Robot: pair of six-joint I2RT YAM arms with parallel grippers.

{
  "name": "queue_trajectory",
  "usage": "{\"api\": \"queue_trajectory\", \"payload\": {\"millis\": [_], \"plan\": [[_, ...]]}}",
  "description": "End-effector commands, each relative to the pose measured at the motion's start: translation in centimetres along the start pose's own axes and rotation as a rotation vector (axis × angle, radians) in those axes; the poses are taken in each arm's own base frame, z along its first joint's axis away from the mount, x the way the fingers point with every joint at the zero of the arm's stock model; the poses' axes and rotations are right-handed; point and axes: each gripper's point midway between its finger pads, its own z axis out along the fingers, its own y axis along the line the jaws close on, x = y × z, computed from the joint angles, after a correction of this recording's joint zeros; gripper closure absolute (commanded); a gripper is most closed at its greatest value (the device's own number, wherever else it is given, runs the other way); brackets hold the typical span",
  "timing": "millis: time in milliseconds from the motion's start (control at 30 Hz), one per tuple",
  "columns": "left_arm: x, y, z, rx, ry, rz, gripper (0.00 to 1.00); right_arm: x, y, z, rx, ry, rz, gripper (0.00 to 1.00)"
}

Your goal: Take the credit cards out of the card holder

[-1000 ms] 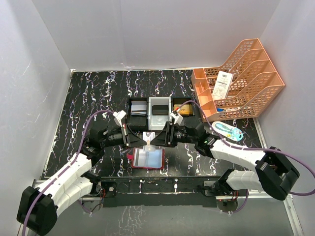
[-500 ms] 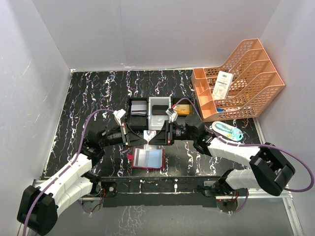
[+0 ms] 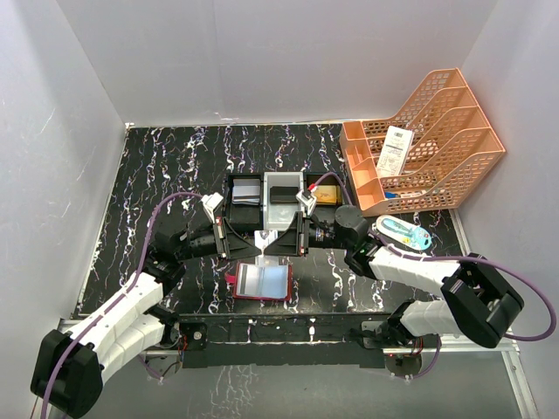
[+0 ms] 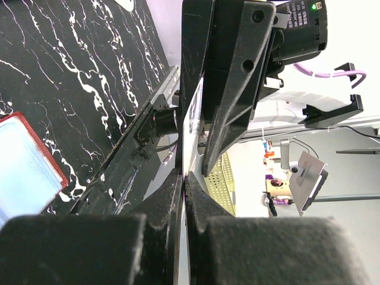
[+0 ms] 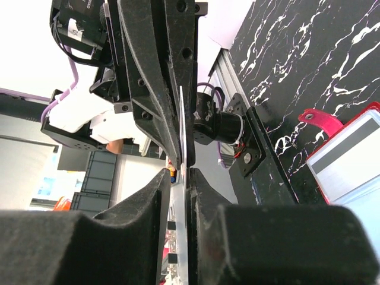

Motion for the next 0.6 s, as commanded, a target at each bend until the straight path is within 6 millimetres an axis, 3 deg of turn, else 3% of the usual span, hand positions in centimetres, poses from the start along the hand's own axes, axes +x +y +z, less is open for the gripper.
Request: {"api": "queue_trajectory", "payload": {"millis": [0, 67, 200, 267, 400, 500, 567], "plan": [[-0.1, -0.7, -0.1, 0.022, 0.011, 0.020, 1.00, -1.9, 2.8, -0.6, -0.092, -0.068, -0.079, 0.89], [-0.1, -0.8, -0.1, 0.026, 0.012, 0.021, 1.00, -2.1, 2.7, -0.7, -0.090, -0.081, -0.074, 1.00], [-0.6, -0.1, -0.2, -0.036, 0.001, 0.009, 0.98, -2.4, 2.6, -0.8, -0.090, -0.107, -0.072, 1.00], [-1.5, 1.3, -0.6, -0.173, -0.046, 0.014, 0.65, -2.6, 3.0, -0.8, -0.096, -0.107, -0.092, 1.00], [-2.9, 3.4, -2.6, -0.398, -0.147, 0.028, 0.18, -4.0, 1.9, -0.9, 0.010, -0.175, -0.141, 1.00], [-3.7, 5.4, -4.6, -0.586, -0.209, 0.016, 0.02, -5.6, 0.6, -1.2, 0.138, -0.232, -0.200, 1.00], [-4.2, 6.8, -6.4, -0.726, -0.255, 0.010, 0.01, -6.8, 0.1, -1.5, 0.219, -0.260, -0.254, 1.00]]}}
